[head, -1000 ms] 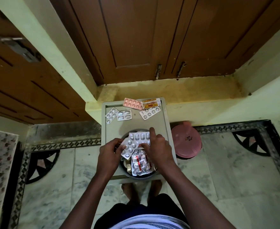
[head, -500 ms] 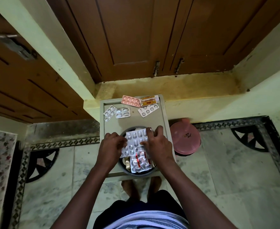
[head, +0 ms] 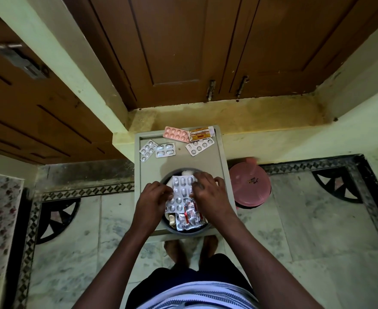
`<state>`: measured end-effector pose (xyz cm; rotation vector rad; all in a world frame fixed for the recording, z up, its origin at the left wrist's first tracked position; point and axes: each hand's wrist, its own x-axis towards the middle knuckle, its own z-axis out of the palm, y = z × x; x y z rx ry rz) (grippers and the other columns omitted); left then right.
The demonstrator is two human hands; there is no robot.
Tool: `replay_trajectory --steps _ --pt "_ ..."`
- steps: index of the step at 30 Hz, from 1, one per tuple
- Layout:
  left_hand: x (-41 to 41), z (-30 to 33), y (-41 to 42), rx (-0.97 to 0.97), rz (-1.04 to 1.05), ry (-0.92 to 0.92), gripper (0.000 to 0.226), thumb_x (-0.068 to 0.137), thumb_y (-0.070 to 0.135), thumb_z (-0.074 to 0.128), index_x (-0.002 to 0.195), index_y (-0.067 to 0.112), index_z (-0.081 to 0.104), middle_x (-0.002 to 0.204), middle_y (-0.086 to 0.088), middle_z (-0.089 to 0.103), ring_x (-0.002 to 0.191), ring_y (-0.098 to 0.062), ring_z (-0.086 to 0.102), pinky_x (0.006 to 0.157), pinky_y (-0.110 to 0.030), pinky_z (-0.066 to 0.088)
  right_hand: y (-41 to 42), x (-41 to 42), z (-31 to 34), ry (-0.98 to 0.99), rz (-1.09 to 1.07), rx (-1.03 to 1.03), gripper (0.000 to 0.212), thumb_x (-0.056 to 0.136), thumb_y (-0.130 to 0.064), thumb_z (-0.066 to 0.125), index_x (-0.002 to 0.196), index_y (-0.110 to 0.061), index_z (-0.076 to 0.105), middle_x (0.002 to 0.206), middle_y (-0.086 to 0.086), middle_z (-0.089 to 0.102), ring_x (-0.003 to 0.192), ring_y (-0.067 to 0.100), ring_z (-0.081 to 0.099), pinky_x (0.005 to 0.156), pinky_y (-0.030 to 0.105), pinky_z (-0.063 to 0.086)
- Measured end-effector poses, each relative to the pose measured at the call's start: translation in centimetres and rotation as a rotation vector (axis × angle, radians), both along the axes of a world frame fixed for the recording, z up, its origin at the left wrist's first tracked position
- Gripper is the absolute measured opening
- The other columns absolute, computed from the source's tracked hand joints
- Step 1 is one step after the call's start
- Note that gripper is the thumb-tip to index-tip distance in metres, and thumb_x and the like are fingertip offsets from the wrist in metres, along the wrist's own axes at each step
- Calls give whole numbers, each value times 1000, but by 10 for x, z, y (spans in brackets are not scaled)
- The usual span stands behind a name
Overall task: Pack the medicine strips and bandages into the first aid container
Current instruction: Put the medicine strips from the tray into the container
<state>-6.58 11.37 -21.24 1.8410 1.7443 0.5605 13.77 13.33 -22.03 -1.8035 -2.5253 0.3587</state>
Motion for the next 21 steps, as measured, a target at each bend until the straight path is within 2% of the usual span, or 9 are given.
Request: replay_trajectory --steps 3,5,8,11,14,17,21 --pt "-1 3 0 11 32 -58 21 82 -1 74 93 18 74 89 6 68 87 -16 63 74 -34 51 -3 0 0 -26 -40 -48 42 65 -20 85 104 -13 70 117 8 69 112 30 64 83 47 44" --pt "0 5 0 13 69 -110 17 84 2 76 92 17 74 88 6 69 81 -11 63 72 -28 50 -5 0 1 -35 -79 -49 54 66 -31 86 115 -16 67 104 7 69 97 31 65 76 44 42" --pt "1 8 0 -28 136 -182 13 86 9 78 94 19 75 89 9 71 76 -8 65 66 -21 50 -10 3 0 -29 -106 -20 65 78 -45 77 136 -21 59 102 9 68 92 31 64 75 43 38" --pt "-1 9 -1 -63 171 -199 11 87 13 78 96 19 75 86 9 73 74 -10 66 61 -15 47 -15 2 -1 -49 -142 -14 66 78 -47 77 136 -22 59 98 13 69 88 32 65 77 46 38" --pt "-2 10 -4 -114 238 -226 16 88 11 76 100 22 75 79 7 72 72 -8 67 58 -12 46 -18 2 1 -66 -145 1 65 76 -48 78 133 -22 60 110 13 65 97 31 61 79 45 35" --pt "-4 8 -7 -128 243 -190 22 89 13 74 106 27 71 80 9 70 64 -8 65 60 -27 53 -17 4 2 -44 -91 23 66 77 -44 77 135 -23 56 134 10 55 115 30 53 84 48 34" --pt "-3 7 -12 -48 98 43 36 90 14 72 125 19 66 96 -3 64 75 -21 64 70 -34 53 -16 4 0 -31 -58 -35 62 81 -40 77 135 -22 55 143 8 50 126 29 49 89 50 34"
